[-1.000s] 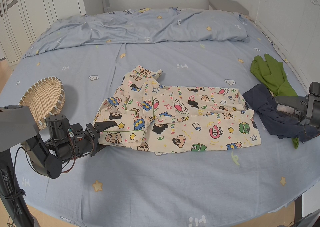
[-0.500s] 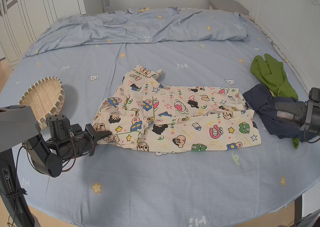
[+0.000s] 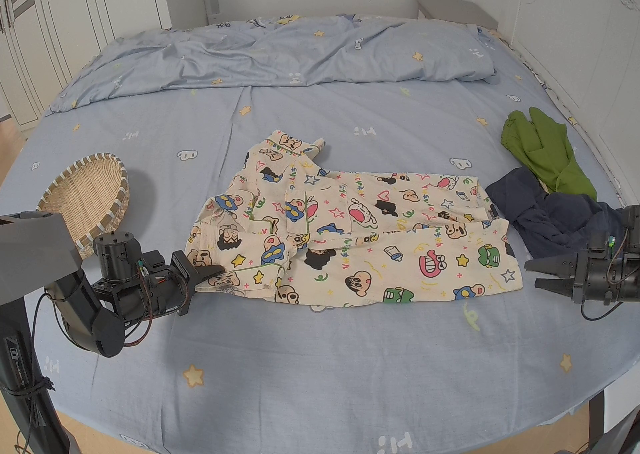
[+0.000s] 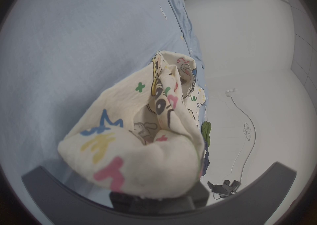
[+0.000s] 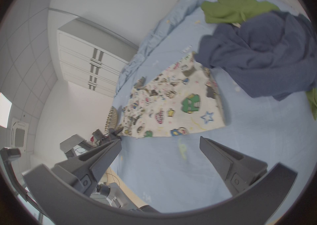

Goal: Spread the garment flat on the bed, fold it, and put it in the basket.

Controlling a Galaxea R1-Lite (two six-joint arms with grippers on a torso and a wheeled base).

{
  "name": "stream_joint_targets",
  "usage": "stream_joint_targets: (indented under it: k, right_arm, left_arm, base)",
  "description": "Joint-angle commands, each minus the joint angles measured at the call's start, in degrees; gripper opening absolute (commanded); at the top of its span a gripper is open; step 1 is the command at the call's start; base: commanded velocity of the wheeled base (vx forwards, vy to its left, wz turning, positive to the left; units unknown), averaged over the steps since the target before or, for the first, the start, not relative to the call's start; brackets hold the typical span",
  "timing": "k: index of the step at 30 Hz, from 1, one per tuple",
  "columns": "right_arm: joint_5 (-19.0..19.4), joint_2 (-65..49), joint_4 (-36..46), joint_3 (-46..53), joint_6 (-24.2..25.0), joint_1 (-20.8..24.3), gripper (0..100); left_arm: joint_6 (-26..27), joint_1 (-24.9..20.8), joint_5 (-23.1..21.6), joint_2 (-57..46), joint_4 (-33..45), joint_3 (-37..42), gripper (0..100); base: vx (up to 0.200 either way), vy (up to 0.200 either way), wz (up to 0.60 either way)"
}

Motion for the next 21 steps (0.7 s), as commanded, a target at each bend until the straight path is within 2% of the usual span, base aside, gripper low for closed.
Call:
stream_joint_targets:
  k: [1, 7, 12, 18, 21]
  right_arm:
    - [0.53, 17.81, -5.39, 0.31, -2.65, -4.72, 100]
    - [3.61, 20.88, -7.68, -1.01, -2.30, -5.69, 100]
    - [3.79, 21.85, -8.38, -2.33, -1.95, -5.86, 100]
    - [4.49, 23.08, -9.53, -4.35, 2.62, -4.98, 100]
    - [7.30, 23.70, -11.20, -4.79, 4.47, -4.63, 100]
  left_arm:
    - [-0.08, -0.13, -0.07, -0.80, -0.11, 1.37, 0]
    - [-0.08, -0.13, -0.07, -0.80, -0.19, 1.89, 0]
    - [-0.08, -0.13, -0.07, -0.98, -0.19, 2.07, 0]
    - [0.00, 0.13, 0.02, -1.42, -0.46, 2.86, 0]
    - [0.00, 0.04, 0.02, -1.42, -0.46, 2.86, 0]
  base:
    - [0.000, 0.000, 0.00]
    - [0.000, 0.000, 0.00]
    - [0.000, 0.000, 0.00]
    - [0.000, 0.000, 0.00]
    - [0.000, 0.000, 0.00]
